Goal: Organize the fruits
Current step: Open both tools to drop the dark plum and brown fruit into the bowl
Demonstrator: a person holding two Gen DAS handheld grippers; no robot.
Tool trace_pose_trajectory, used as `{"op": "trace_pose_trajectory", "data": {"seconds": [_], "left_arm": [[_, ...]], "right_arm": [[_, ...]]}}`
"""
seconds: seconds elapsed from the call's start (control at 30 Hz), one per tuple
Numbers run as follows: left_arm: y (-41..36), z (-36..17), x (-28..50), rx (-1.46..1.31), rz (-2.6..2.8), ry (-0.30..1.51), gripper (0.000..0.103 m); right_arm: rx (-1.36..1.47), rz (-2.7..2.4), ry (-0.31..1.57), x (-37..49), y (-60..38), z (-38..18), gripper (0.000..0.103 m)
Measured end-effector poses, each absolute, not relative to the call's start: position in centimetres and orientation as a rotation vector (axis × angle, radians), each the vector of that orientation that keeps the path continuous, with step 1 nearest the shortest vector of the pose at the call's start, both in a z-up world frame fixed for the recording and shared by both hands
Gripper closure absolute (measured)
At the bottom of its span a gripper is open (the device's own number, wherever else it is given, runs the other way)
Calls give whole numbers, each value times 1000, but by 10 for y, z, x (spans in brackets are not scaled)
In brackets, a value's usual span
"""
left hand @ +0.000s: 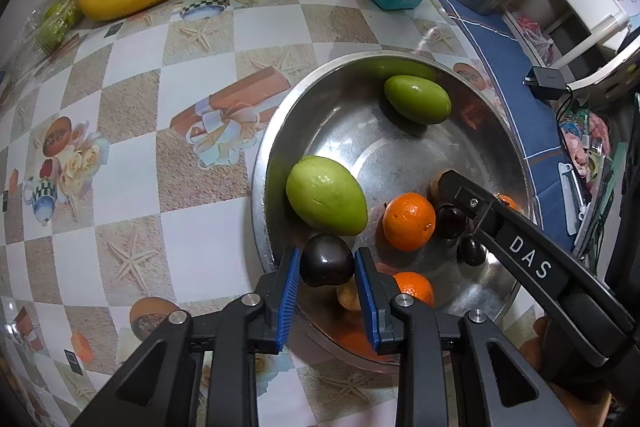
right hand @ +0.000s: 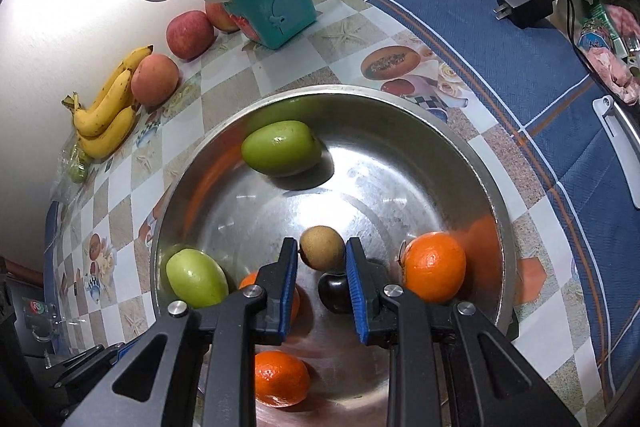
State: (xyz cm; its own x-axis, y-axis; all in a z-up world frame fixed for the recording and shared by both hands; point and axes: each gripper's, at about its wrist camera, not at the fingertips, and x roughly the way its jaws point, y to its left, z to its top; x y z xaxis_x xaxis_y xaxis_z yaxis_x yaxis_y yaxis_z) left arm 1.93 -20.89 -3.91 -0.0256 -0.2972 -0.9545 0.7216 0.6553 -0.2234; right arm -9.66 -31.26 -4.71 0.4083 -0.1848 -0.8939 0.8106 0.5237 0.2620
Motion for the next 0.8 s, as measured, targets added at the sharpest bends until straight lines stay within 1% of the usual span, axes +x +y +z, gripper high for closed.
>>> {"op": "trace_pose_trajectory", "data": {"seconds": [0.1, 0.2, 0.27, 0.33, 0.4, 0.67, 0.7, 0.73, 0.8], "left_arm": [[-211, -40, 20, 392, -848, 1373, 71], [-211, -40, 19, 398, -850, 1371, 71], [-212, -38, 19, 391, -857, 1367, 67], [-211, -35, 19, 379, -870, 1363, 58], [-209, -31, 18, 383, -874, 1350, 53], [-193, -26, 25, 383, -826, 1329, 51], [-189, -26, 27, 375, -811, 1329, 44], [-185, -26, 29, 367, -791, 1328, 33], [-176, -27, 35, 350, -738, 1323, 25]], "right_arm": [[784, -720, 949, -96, -313, -47, 69], [781, -721, 949, -96, -312, -46, 68], [782, -720, 945, -97, -311, -44, 68], [780, -719, 942, -98, -310, -42, 68], [779, -717, 939, -98, -308, -40, 68], [774, -709, 924, -103, -300, -31, 68], [771, -707, 925, -104, -299, -30, 68], [767, -706, 925, -105, -296, -29, 68], [761, -703, 925, -105, -293, -27, 68]]}}
